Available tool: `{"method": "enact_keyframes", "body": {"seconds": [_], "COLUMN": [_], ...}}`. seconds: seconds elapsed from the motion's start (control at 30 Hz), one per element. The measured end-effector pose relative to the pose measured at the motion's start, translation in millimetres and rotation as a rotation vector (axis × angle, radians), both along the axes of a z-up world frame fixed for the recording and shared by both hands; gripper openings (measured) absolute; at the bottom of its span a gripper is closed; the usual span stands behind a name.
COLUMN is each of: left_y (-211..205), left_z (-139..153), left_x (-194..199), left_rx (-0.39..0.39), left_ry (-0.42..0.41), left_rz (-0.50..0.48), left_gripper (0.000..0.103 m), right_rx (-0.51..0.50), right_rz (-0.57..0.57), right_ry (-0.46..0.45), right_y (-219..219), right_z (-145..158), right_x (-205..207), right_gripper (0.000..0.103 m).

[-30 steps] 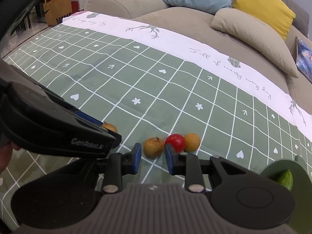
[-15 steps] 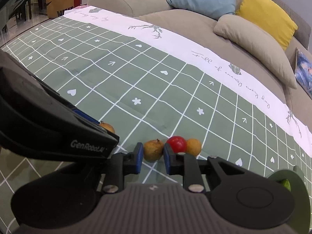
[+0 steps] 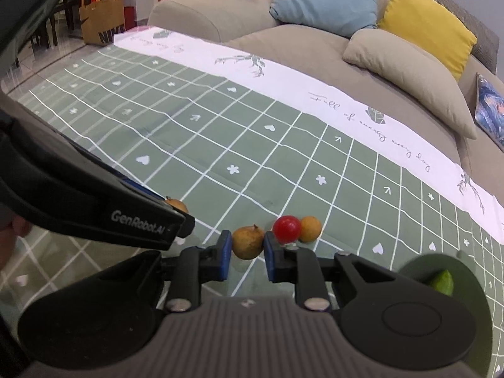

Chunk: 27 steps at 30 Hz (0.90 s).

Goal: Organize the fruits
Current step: 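Carry both small brown pears over the colander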

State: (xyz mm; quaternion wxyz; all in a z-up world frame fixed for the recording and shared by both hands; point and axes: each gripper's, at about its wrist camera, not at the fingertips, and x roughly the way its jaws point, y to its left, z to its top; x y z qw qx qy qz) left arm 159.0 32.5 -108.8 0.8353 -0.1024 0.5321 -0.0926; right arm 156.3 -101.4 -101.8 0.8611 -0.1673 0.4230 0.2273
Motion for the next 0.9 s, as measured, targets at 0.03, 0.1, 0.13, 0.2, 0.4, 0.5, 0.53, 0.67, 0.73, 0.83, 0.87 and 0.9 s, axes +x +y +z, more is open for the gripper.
{"method": "enact_keyframes", "body": {"seconds": [0.03,0.1,0.13,0.2,0.4,0.5,0.53,0.67,0.73,0.83,0.87,0.9], "left_y": [-1.7,-5.0,-6.5,-10.3,-28.9,-41.7,-46.9,-67.3,-79.4,-95.6,-101.5,-108.6], "left_z": [3.3,9.8,12.9,19.2,39.5,47.1,49.5,55.8,58.7,61.8,62.5,63.0], "left_x": [-3.6,-10.1,-12.9,-18.2,-29.4,-31.5,-31.8,-32.0,-32.9,-35.5,-35.2,-34.2], "left_rx": [0.001,0.004,0.003,-0.005,-0.031,-0.046,-0.053,-0.08,-0.093,-0.104,-0.104,-0.103], "left_ry": [-0.004,-0.009,-0.013,-0.019,-0.047,-0.057,-0.057,-0.053,-0.052,-0.048,-0.046,-0.041], "left_rz": [-0.003,-0.008,-0.011,-0.016,-0.051,-0.081,-0.093,-0.134,-0.159,-0.199,-0.215,-0.232], "left_gripper": [0.03,0.03,0.03,0.03,0.03,0.03,0.03,0.03,0.03,0.03,0.03,0.03], "right_rx": [0.007,0.027,0.039,0.061,0.102,0.107,0.108,0.115,0.117,0.128,0.129,0.129], "right_rz": [-0.001,-0.01,-0.016,-0.03,-0.057,-0.078,-0.088,-0.127,-0.149,-0.181,-0.19,-0.201], "right_ry": [0.0,0.003,0.005,0.003,-0.005,0.008,0.014,0.039,0.048,0.074,0.085,0.098], "right_y": [-2.4,-9.0,-12.6,-20.5,-48.8,-66.0,-72.5,-95.5,-107.2,-125.3,-131.0,-137.4], "right_z": [3.8,12.1,15.9,24.7,46.9,53.1,54.6,57.8,59.2,59.8,59.1,58.0], "right_x": [-3.5,-10.6,-13.6,-21.4,-44.1,-52.3,-55.1,-62.3,-65.5,-67.7,-67.8,-67.6], "right_gripper": [0.017,0.017,0.017,0.017,0.017,0.017,0.017,0.017,0.017,0.017,0.017,0.017]}}
